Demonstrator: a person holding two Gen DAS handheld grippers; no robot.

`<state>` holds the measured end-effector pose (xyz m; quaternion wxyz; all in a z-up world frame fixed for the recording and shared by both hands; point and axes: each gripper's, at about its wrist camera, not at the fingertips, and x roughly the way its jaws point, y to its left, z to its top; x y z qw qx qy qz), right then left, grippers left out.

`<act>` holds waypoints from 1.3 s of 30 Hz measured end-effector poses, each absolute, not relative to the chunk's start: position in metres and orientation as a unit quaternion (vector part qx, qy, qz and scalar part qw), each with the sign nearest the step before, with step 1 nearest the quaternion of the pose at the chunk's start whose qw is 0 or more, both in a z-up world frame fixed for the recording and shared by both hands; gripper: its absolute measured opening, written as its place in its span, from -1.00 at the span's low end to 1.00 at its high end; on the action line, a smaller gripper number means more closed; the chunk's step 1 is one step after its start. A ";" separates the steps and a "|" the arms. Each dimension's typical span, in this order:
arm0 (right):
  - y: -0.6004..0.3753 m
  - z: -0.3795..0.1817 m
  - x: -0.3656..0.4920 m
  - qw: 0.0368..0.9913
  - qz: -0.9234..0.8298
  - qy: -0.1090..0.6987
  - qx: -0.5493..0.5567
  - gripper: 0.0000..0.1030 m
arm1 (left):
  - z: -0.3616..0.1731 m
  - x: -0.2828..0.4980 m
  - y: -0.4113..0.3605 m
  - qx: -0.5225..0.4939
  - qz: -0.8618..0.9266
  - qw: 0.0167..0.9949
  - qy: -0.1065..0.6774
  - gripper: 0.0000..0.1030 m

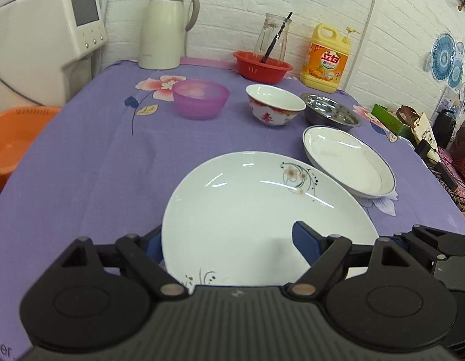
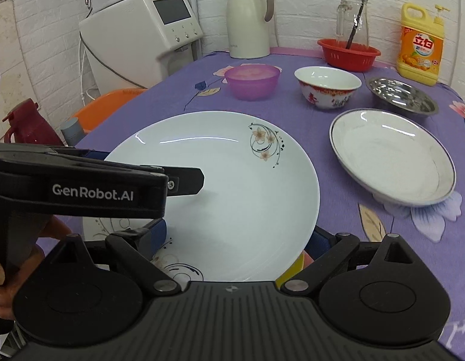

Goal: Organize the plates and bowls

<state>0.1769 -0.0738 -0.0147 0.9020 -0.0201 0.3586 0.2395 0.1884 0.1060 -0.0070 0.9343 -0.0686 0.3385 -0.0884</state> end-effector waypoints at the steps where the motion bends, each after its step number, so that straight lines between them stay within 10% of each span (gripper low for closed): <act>1: -0.075 -0.017 0.171 0.902 0.237 0.359 -0.019 1.00 | -0.009 0.184 0.105 -0.070 -0.088 0.934 0.341 0.60; 39: -0.198 -0.015 0.229 0.953 0.075 0.291 0.049 1.00 | 0.028 0.257 0.060 -0.089 -0.168 0.929 0.316 0.81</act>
